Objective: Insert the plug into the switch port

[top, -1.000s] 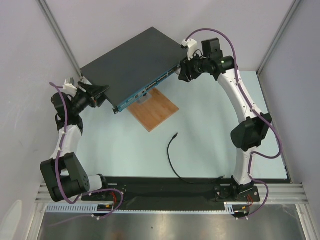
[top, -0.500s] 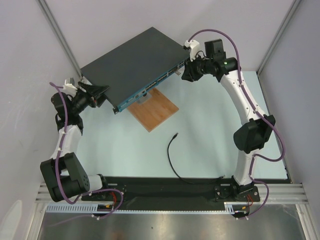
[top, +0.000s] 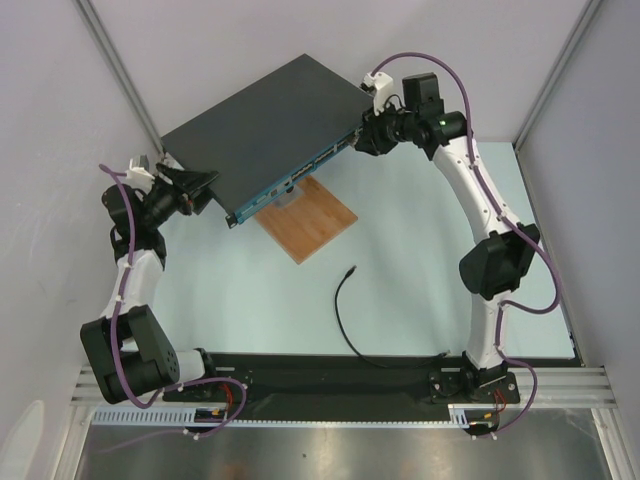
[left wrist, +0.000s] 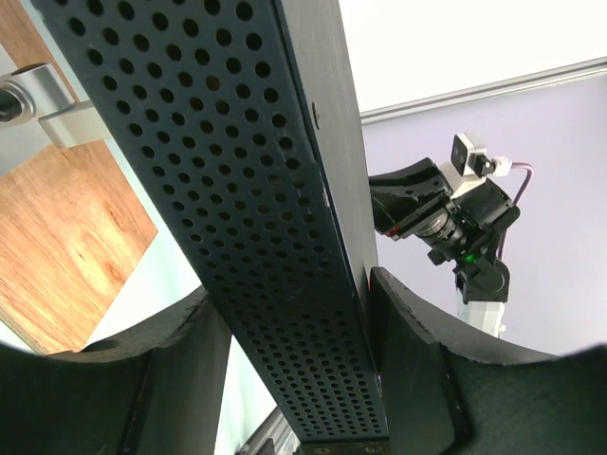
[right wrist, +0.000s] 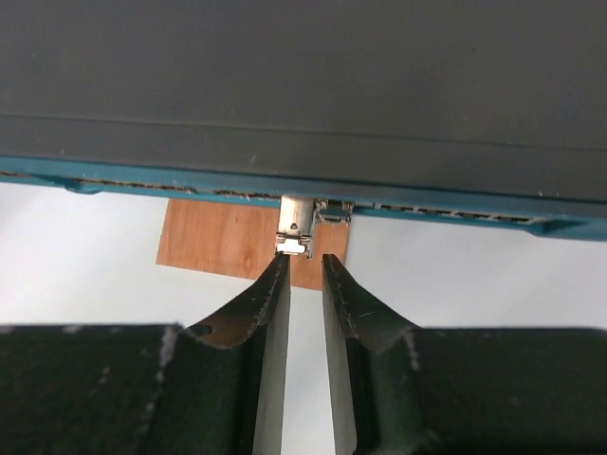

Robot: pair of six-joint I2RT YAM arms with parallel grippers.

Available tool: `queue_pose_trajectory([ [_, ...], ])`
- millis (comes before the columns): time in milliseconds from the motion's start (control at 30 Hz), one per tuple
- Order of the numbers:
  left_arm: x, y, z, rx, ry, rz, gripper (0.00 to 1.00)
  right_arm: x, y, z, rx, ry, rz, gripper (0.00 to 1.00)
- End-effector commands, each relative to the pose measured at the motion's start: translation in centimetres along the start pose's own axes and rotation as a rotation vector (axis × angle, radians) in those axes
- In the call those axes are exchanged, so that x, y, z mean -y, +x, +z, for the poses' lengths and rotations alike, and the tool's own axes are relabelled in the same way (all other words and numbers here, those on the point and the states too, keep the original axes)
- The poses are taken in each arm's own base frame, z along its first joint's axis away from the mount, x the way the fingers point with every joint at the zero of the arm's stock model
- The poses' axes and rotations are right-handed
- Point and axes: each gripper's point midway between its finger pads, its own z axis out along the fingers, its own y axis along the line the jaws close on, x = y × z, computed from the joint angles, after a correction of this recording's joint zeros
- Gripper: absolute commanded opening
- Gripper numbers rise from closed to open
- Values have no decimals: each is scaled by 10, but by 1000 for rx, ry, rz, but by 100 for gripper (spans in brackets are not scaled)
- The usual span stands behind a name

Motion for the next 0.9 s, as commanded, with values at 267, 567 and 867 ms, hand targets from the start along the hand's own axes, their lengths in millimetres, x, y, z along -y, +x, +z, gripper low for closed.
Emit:
queue_pose_trajectory([
  [267, 23, -1, 2, 0, 58, 221, 0, -6, -35, 6, 139, -20, -15, 24],
  [567, 21, -1, 2, -8, 54, 228, 0, 1, -46, 17, 226, -8, 13, 22],
  [867, 19, -1, 3, -16, 44, 236, 0, -2, -64, 17, 289, -14, 8, 16],
])
